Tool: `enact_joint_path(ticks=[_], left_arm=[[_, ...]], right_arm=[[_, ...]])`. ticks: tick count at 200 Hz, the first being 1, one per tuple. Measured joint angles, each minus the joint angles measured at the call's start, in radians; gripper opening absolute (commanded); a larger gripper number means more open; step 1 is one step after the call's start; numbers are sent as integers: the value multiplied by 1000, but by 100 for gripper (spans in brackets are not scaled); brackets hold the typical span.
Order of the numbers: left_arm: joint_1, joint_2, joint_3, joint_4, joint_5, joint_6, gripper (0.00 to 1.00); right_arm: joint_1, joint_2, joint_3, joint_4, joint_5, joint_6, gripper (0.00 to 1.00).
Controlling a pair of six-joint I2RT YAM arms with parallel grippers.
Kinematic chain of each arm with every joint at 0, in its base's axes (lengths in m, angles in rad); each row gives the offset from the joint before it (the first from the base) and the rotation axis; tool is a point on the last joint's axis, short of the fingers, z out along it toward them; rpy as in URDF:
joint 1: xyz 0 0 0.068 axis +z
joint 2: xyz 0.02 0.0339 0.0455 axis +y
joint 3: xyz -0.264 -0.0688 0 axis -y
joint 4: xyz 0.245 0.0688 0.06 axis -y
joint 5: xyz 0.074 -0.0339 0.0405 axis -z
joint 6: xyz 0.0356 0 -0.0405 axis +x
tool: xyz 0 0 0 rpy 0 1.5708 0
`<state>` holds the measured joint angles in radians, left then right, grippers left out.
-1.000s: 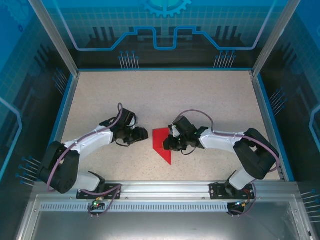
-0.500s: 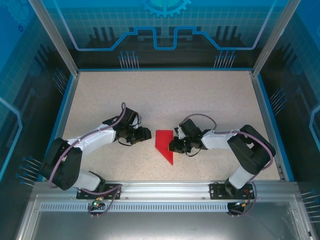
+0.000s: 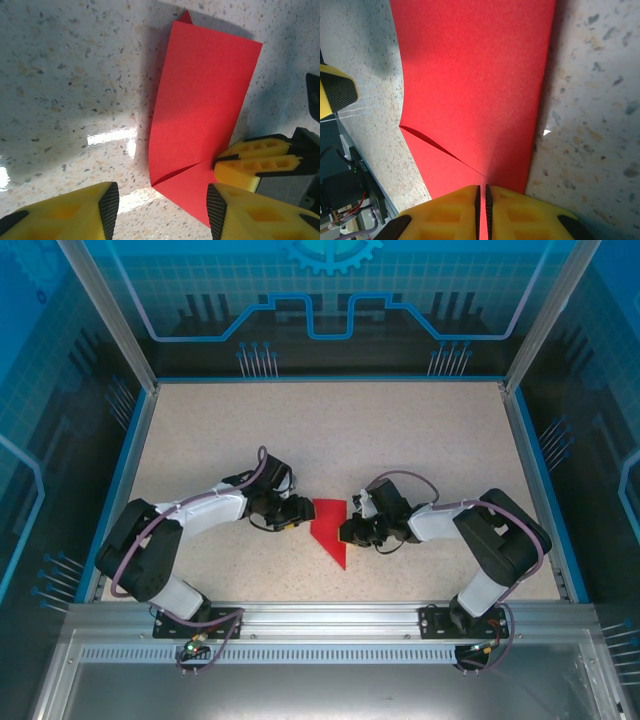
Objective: Fold a paper plane with a square sheet of paper (pick it up from the middle)
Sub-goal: Fold the wing for the fifth time at the center of the table.
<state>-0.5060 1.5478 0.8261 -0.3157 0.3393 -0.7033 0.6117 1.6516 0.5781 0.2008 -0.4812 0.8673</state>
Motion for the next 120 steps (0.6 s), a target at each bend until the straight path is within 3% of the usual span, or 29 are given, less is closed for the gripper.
enact_joint_path(ticks=[120], left_arm=[[-38,104,0,90,52,-111,51]], right_arm=[[-25,16,-28,72,-55,19,14]])
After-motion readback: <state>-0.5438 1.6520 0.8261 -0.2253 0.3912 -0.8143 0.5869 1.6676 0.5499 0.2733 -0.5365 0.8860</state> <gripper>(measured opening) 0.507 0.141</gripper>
